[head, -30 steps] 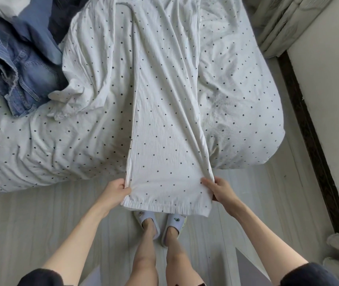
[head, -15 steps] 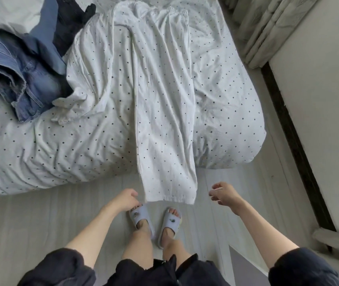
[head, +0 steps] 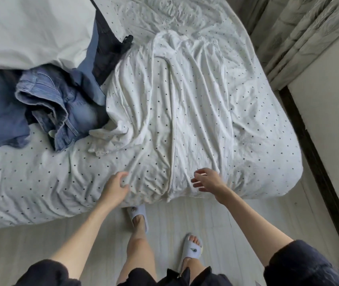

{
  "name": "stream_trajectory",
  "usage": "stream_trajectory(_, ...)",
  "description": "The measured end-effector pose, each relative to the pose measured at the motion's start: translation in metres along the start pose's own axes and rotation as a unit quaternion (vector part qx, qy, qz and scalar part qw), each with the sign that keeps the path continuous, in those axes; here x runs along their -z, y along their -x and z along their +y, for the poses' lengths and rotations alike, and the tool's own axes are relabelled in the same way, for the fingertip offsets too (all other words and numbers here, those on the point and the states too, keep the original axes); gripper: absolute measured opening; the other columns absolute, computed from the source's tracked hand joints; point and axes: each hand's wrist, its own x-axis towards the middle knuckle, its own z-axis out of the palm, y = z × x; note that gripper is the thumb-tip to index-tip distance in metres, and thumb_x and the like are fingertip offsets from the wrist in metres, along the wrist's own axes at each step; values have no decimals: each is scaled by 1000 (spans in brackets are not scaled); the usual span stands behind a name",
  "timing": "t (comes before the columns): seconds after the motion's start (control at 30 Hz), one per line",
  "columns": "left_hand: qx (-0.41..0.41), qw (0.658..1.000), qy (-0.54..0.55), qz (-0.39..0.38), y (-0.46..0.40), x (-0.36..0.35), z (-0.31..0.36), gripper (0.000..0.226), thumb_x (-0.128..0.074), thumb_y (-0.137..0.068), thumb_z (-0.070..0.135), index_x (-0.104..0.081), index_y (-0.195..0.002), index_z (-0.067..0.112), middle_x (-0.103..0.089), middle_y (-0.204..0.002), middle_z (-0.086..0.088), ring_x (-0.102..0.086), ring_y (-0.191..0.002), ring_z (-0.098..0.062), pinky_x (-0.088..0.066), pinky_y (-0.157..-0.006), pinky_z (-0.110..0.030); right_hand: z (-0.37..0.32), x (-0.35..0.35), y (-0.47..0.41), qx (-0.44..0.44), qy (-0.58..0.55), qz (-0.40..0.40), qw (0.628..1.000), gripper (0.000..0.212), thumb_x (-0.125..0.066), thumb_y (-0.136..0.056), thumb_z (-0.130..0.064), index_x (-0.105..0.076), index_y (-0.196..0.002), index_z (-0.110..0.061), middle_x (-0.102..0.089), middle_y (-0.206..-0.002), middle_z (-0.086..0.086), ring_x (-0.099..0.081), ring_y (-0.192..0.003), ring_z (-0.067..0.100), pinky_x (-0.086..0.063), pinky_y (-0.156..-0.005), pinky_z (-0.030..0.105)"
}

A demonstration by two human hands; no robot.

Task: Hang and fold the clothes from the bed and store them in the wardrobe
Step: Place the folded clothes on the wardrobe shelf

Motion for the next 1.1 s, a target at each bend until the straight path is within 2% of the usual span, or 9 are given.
stream_trajectory(0.17,-92,990,-8,102,-88,81,-16,55,-60,-85,0,-40,-136,6,-41,-138,-13,-34,-131,-26,-26,-107,-30,-77,-83,-58,-8,2,-16,1000,23,-47,-97,-16,-53,-115,-3,-66,-108,15,-63,-89,24,-51,-87,38)
stream_trajectory(0.33,-157,984,-78,22,-152,110,-9,62,-66,-86,18,-38,-140,7,-30,-150,-8,-25,-140,-22,-22,-113,-32,-117,-137,-103,-23,-35,12,999,35,-57,-92,-32,-53,-120,-11,-59,-108,6,-51,-77,8,-46,-71,29)
stream_trajectory(0.4,-184,974,-122,-44,-167,108,-4,46,-65,-87,28,-53,-126,8,-48,-137,-10,-38,-132,-25,-30,-108,-34,-124,-150,-116,-41,-43,23,998,36,-60,-89,-39,-54,-114,-15,-51,-87,-3,-45,-69,5,-36,-60,23)
stream_trajectory(0.47,-182,974,-122,-57,-165,101,0,17,-61,-89,34,-63,-89,16,-65,-106,-14,-50,-113,-31,-36,-100,-37,-124,-154,-122,-54,-62,24,996,44,-60,-88,-43,-58,-111,-6,-50,-88,-1,-46,-76,11,-35,-60,25)
stream_trajectory(0.53,-162,983,-72,-40,-158,97,-6,28,-57,-91,33,-47,-69,19,-61,-79,-10,-55,-86,-30,-44,-80,-37,-126,-157,-124,-58,-90,22,994,53,-61,-87,-43,-55,-113,3,-51,-96,8,-49,-89,20,-43,-75,37)
stream_trajectory(0.6,-132,991,-10,-28,-152,98,-15,24,-55,-93,29,-50,-72,16,-58,-71,-2,-56,-72,-24,-42,-63,-32,-129,-161,-124,-45,-111,29,992,41,-63,-88,-34,-58,-99,5,-58,-98,20,-57,-100,34,-46,-84,44)
stream_trajectory(0.77,-97,994,26,42,-145,104,-20,33,-53,-94,24,-39,-66,14,-41,-60,0,-40,-54,-15,-30,-51,-30,-132,-167,-113,-5,-153,37,988,15,-58,-91,-18,-57,-80,-8,-61,-89,7,-57,-86,15,-40,-64,21)
stream_trajectory(0.9,-5,983,125,135,-132,107,-19,9,-63,-88,23,-57,-89,17,-56,-79,7,-51,-69,-6,-35,-58,-15,-119,-154,-92,51,-130,35,990,13,-58,-90,-15,-59,-77,-15,-65,-79,0,-63,-74,12,-47,-69,19)
stream_trajectory(1.1,196,951,239,-19,-66,54,-23,27,-62,-85,3,-44,-101,15,-56,-89,-7,-58,-63,-21,-56,-55,-34,-101,-127,-56,96,-98,13,990,14,-60,-85,-6,-53,-72,-6,-51,-73,10,-50,-70,20,-41,-66,33)
